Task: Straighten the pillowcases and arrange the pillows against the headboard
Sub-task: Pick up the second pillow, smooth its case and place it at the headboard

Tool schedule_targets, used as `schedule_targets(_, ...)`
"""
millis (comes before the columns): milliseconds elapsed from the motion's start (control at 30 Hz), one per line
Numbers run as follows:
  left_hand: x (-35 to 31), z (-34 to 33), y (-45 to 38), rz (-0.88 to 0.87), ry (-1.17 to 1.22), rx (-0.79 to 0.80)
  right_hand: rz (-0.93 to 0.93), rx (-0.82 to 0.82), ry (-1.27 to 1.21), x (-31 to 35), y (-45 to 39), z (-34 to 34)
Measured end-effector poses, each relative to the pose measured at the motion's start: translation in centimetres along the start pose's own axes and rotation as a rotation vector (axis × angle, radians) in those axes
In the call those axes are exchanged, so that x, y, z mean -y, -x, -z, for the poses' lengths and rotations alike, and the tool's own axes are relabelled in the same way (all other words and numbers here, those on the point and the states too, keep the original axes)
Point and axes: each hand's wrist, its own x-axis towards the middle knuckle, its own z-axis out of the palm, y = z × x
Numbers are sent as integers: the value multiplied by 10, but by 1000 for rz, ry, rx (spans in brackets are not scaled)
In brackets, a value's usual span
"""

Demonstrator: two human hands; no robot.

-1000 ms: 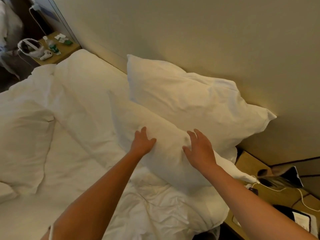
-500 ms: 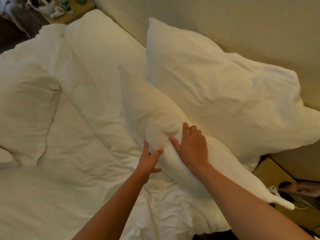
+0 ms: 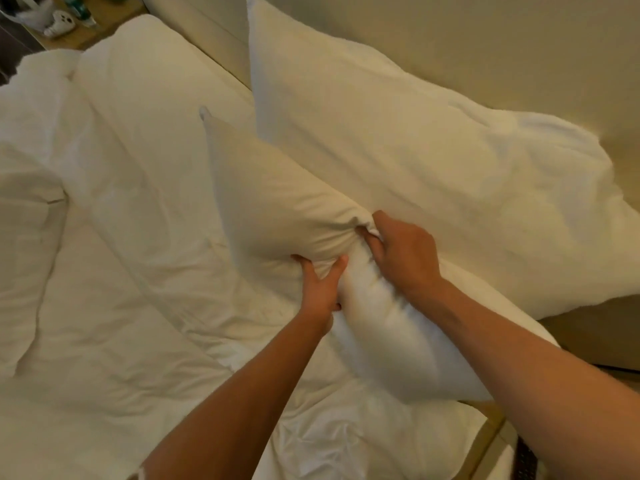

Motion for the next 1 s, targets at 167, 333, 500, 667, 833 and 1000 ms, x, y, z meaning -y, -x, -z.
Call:
schedule_targets(167, -21, 4, -15, -28, -106, 41, -40, -12, -63, -5, -22, 4)
schedule_targets(333, 8, 55, 0, 29, -182, -19, -127, 213, -224, 20, 13, -22)
schedule_targets(500, 15, 97, 26, -115, -101, -61, -151, 317, -531, 66, 25, -23)
schedule_targets(667, 0, 109, 44, -283, -104, -132, -112, 287, -615, 92, 5, 1)
schedule_targets(833, -10, 78, 37, -180, -305, 18, -205, 233, -78, 49, -14, 18)
schedule_targets(1000, 6, 54, 31, -200, -604, 82, -144, 189, 147, 29, 37, 15)
